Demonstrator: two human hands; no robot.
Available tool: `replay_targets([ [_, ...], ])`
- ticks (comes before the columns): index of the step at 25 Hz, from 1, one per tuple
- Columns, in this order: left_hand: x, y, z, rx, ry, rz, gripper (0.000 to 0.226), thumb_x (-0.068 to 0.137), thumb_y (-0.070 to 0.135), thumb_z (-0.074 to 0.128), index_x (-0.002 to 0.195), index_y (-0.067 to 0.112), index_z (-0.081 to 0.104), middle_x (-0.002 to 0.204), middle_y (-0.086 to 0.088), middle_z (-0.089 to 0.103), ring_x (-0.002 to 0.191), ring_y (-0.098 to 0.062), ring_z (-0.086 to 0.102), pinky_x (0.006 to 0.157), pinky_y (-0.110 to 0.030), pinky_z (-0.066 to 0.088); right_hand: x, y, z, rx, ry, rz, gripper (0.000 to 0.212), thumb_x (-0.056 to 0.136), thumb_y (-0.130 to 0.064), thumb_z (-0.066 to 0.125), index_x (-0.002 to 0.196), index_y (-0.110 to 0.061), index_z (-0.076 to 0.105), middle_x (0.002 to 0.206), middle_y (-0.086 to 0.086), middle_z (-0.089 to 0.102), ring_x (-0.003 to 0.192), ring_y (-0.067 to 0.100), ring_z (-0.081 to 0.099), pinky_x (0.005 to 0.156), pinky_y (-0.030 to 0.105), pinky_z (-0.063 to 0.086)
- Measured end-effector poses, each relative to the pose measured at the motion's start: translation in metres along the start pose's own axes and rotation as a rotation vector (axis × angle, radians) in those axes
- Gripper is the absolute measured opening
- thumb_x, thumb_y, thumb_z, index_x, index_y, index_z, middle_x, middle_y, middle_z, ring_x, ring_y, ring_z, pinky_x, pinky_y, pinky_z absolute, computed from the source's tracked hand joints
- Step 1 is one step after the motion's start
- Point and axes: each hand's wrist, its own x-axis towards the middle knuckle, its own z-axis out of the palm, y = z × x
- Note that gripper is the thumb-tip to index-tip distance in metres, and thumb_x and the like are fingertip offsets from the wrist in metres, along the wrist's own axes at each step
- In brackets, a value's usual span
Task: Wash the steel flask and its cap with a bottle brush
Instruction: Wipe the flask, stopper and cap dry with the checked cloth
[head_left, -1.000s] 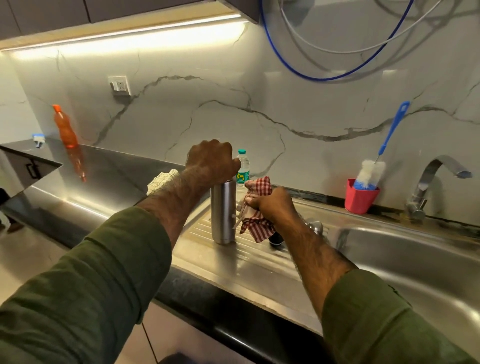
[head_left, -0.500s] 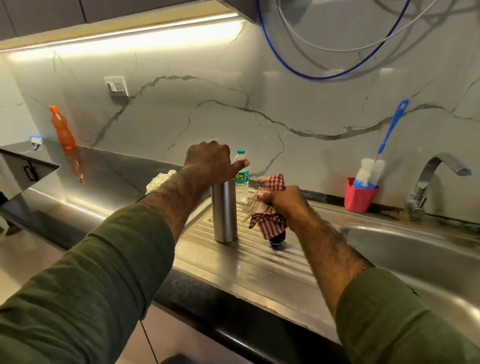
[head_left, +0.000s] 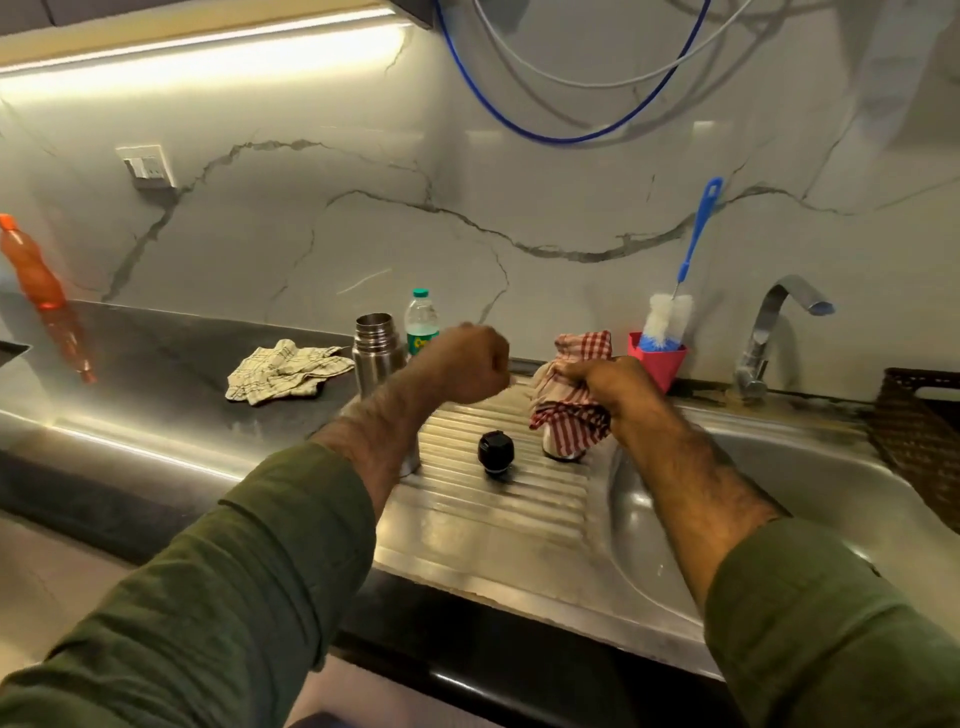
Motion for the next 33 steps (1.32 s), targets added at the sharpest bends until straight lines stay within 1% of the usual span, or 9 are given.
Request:
replay_targets([
  [3, 0.012, 0.008, 0.038, 0.046, -0.286, -0.012, 0.02, 0.085, 0.042, 0.083, 0.094, 0.027, 0.073, 0.105, 0.002, 0.075, 0.104, -0.026, 0.071, 0.088, -0.034, 0.057, 0.004, 0.02, -0.022, 0.032, 0.019, 0.049, 0.058, 0.074, -0.039, 0.09, 0.119, -0.011, 0.067, 0.1, 0.006, 0.077, 0.089, 0.026, 0.075, 0.086, 0.046, 0.064],
  [7, 0.013, 0.01, 0.052, 0.21, -0.56, -0.061, 0.084, 0.069, 0.058, 0.094, 0.139, 0.027, 0.06, 0.134, 0.002, 0.062, 0.122, -0.027, 0.061, 0.096, -0.041, 0.053, 0.004, 0.033, -0.047, 0.121, 0.035, 0.063, 0.052, 0.077, -0.032, 0.09, 0.118, -0.013, 0.065, 0.097, 0.007, 0.078, 0.085, 0.027, 0.077, 0.084, 0.046, 0.064],
  [11, 0.017, 0.004, 0.053, 0.013, -0.462, -0.064, 0.055, 0.07, 0.034, 0.098, 0.117, 0.022, 0.071, 0.115, -0.005, 0.073, 0.095, -0.021, 0.067, 0.076, -0.035, 0.059, 0.002, 0.029, -0.06, 0.177, 0.018, 0.029, 0.047, 0.079, -0.032, 0.089, 0.117, -0.015, 0.066, 0.097, 0.007, 0.08, 0.085, 0.025, 0.078, 0.08, 0.043, 0.065],
  [15, 0.024, 0.031, 0.037, -0.876, -0.256, -0.093, 0.037, 0.086, 0.016, 0.088, 0.117, 0.008, 0.069, 0.098, -0.013, 0.077, 0.082, -0.023, 0.073, 0.065, -0.034, 0.06, -0.009, 0.017, -0.068, 0.104, 0.08, -0.22, 0.046, 0.084, -0.052, 0.08, 0.119, -0.023, 0.07, 0.107, 0.001, 0.078, 0.096, 0.021, 0.075, 0.081, 0.037, 0.059],
  [18, 0.033, 0.082, 0.051, -1.338, -0.116, -0.113, 0.029, 0.094, 0.01, 0.079, 0.122, 0.011, 0.068, 0.102, -0.017, 0.077, 0.088, -0.028, 0.076, 0.073, -0.035, 0.061, -0.027, 0.018, -0.078, 0.039, -0.042, -0.338, 0.078, 0.083, -0.085, 0.044, 0.13, -0.027, 0.066, 0.121, -0.003, 0.071, 0.108, 0.015, 0.068, 0.09, 0.036, 0.055],
  [20, 0.042, 0.113, 0.07, -1.58, -0.085, -0.204, 0.021, 0.097, 0.005, 0.073, 0.118, 0.005, 0.071, 0.103, -0.02, 0.078, 0.089, -0.031, 0.076, 0.075, -0.036, 0.064, -0.027, 0.026, -0.096, 0.05, 0.006, -0.345, 0.076, 0.091, -0.08, 0.038, 0.136, -0.026, 0.065, 0.126, 0.0, 0.07, 0.113, 0.017, 0.066, 0.096, 0.039, 0.055],
  [22, 0.048, 0.137, 0.087, -1.768, -0.164, -0.267, 0.022, 0.099, 0.003, 0.068, 0.12, -0.003, 0.07, 0.11, -0.022, 0.077, 0.093, -0.03, 0.077, 0.078, -0.036, 0.067, -0.024, 0.037, -0.121, 0.033, 0.104, -0.404, 0.041, 0.103, -0.052, 0.054, 0.124, -0.023, 0.074, 0.115, -0.001, 0.076, 0.109, 0.019, 0.07, 0.095, 0.043, 0.058],
  [25, 0.056, 0.159, 0.106, -1.875, -0.255, -0.29, 0.023, 0.101, -0.001, 0.062, 0.123, -0.003, 0.068, 0.115, -0.021, 0.076, 0.102, -0.03, 0.078, 0.077, -0.035, 0.067, -0.014, 0.056, -0.149, 0.06, 0.141, -0.488, 0.021, 0.096, -0.017, 0.071, 0.117, -0.02, 0.076, 0.11, -0.003, 0.077, 0.108, 0.019, 0.071, 0.095, 0.045, 0.061],
  [33, 0.068, 0.173, 0.141, -1.786, -0.115, -0.231, 0.023, 0.101, 0.008, 0.064, 0.12, 0.016, 0.075, 0.114, -0.014, 0.079, 0.102, -0.028, 0.076, 0.08, -0.041, 0.063, 0.008, 0.086, -0.155, -0.151, 0.125, -0.62, 0.046, 0.098, -0.032, 0.07, 0.142, -0.031, 0.06, 0.131, -0.01, 0.067, 0.119, 0.005, 0.064, 0.096, 0.037, 0.059],
])
